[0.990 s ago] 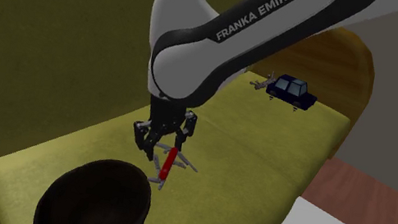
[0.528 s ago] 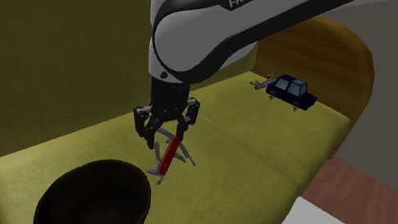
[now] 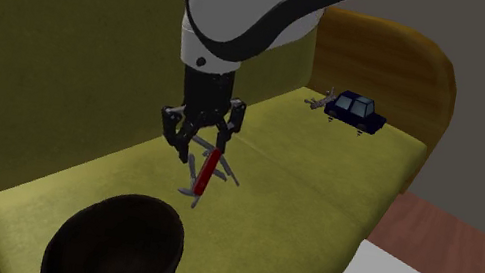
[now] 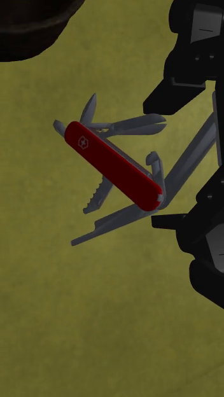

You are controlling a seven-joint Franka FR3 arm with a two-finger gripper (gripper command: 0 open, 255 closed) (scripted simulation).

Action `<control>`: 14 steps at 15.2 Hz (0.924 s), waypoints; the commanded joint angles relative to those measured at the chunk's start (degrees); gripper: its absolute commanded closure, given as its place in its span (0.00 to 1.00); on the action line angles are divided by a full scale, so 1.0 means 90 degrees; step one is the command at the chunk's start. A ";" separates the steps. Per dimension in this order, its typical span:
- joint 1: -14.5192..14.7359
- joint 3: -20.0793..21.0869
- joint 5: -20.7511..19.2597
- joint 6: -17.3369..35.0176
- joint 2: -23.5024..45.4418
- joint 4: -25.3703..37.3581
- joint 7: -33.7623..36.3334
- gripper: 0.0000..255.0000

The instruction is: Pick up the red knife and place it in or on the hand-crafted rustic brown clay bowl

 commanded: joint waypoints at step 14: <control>-0.0003 -0.0015 0.0008 -0.1253 -0.0345 0.0905 0.0007 1.00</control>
